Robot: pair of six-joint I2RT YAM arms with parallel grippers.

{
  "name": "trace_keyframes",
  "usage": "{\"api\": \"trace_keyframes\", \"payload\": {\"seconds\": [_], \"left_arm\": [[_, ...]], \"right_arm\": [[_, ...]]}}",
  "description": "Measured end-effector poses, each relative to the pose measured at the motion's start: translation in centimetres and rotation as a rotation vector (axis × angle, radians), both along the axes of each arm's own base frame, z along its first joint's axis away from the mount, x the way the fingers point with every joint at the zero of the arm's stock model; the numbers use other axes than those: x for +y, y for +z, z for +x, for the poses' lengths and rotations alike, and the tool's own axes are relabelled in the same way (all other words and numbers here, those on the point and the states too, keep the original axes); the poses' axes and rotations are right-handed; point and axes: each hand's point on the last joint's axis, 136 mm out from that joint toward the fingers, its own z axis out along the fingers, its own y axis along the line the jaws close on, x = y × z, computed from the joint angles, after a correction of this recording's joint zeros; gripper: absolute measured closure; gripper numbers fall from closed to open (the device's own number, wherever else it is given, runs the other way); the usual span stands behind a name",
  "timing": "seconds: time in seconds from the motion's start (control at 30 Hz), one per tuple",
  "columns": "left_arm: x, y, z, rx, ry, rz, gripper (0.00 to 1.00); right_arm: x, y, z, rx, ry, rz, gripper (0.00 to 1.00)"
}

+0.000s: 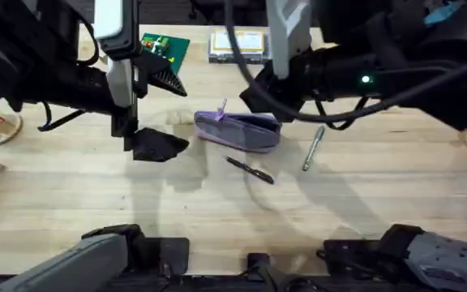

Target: Unzip the bag, pick up the pens from the table one at a time and place them inside, then zip the bag closed.

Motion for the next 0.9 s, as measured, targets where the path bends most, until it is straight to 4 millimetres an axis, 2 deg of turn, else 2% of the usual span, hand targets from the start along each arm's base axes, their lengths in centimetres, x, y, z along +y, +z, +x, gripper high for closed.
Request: {"api": "trace_keyframes", "payload": {"seconds": [0.13, 0.47, 0.9], "left_arm": [[-0.2, 0.2, 0.0, -0.002, -0.002, -0.014, 0.007], [-0.5, 0.5, 0.0, -0.006, -0.007, -0.043, 0.008], [-0.5, 0.6, 0.0, -0.006, -0.007, -0.045, 0.008]], "right_arm": [[0.5, -1.4, 0.1, -0.011, 0.062, -0.060, 0.970], [1.5, -6.9, 0.6, 0.006, 0.212, -0.228, 0.970], [1.5, -8.2, 0.7, -0.019, 0.294, -0.290, 0.971]]}}
